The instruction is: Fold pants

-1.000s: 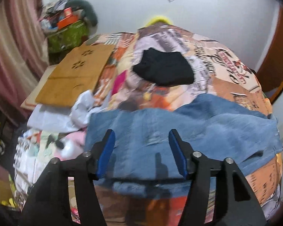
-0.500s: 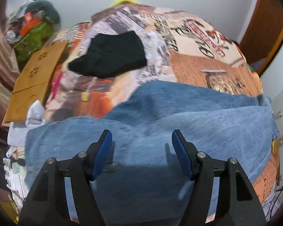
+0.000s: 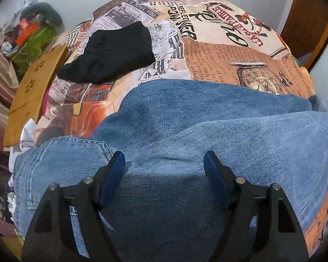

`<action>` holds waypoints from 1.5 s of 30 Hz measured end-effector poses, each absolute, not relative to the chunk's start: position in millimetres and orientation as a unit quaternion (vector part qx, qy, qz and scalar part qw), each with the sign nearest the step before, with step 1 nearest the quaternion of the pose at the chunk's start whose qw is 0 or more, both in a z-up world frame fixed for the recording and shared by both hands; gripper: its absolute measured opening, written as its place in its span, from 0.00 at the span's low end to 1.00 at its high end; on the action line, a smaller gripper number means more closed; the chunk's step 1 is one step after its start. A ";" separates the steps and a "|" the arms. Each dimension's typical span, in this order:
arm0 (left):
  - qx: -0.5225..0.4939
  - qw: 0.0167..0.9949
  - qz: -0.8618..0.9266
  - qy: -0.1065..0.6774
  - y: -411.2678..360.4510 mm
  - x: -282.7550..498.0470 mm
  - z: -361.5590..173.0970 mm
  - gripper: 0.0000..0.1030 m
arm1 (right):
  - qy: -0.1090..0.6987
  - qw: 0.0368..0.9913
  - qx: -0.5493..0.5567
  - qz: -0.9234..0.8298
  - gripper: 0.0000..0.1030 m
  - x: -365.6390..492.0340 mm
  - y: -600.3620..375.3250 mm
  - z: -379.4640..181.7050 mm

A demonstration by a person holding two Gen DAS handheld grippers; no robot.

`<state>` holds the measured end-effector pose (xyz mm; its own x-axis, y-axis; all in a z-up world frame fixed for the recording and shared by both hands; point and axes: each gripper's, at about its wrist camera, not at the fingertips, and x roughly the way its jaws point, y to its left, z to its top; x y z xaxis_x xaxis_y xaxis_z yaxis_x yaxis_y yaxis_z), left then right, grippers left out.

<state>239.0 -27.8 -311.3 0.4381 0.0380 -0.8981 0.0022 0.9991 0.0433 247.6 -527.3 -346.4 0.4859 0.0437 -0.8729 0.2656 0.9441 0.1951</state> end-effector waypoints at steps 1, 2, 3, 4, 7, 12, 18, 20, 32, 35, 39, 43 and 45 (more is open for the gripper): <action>0.014 0.848 0.011 0.530 -26.7 238.6 -312.1 0.73 | 0.497 0.850 0.165 -0.066 0.36 247.4 -529.1 -347.4; 0.013 0.848 0.011 0.530 -27.4 239.5 -312.8 0.73 | 0.492 0.851 0.173 -0.068 0.36 247.0 -529.6 -347.4; 0.013 0.848 0.012 0.530 -27.6 239.8 -313.3 0.73 | 0.489 0.851 0.179 -0.068 0.36 247.5 -529.1 -347.8; 0.012 0.849 0.013 0.529 -27.6 239.9 -313.9 0.74 | 0.489 0.850 0.184 -0.068 0.36 246.2 -529.0 -348.4; 0.011 0.850 0.028 0.527 -25.9 240.0 -315.2 0.83 | 0.485 0.851 0.191 -0.063 0.31 245.4 -526.0 -349.5; -0.003 0.848 0.029 0.530 -22.3 239.9 -315.8 0.84 | 0.482 0.852 0.195 -0.051 0.05 244.5 -524.1 -347.1; 0.018 0.845 0.034 0.534 -28.6 234.0 -310.6 0.84 | 0.438 0.882 0.168 -0.049 0.04 234.7 -520.7 -306.8; 0.023 0.843 0.032 0.536 -30.7 230.1 -307.8 0.84 | 0.420 0.892 0.159 -0.051 0.04 230.8 -521.0 -289.0; 0.024 0.850 0.004 0.526 -49.9 196.0 -278.4 0.84 | 0.374 0.917 0.129 -0.048 0.03 181.2 -546.8 -226.4; 0.029 0.852 0.001 0.523 -54.4 190.4 -274.5 0.84 | 0.393 0.906 0.147 -0.052 0.03 169.7 -552.8 -247.1; 0.033 0.851 0.001 0.525 -57.0 186.9 -275.0 0.84 | 0.418 0.890 0.174 -0.055 0.03 158.0 -561.1 -277.4; 0.026 0.844 0.002 0.535 -56.5 185.6 -281.8 0.84 | 0.447 0.872 0.189 -0.060 0.03 158.9 -561.2 -311.0; 0.024 0.841 0.001 0.541 -56.1 184.5 -286.9 0.84 | 0.462 0.863 0.194 -0.063 0.03 160.5 -560.0 -324.6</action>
<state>184.5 -56.1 -286.9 0.4155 0.0271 -0.9092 0.0253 0.9988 0.0413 160.5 -560.0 -324.6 0.5657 0.0707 -0.8216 0.2885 0.9164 0.2775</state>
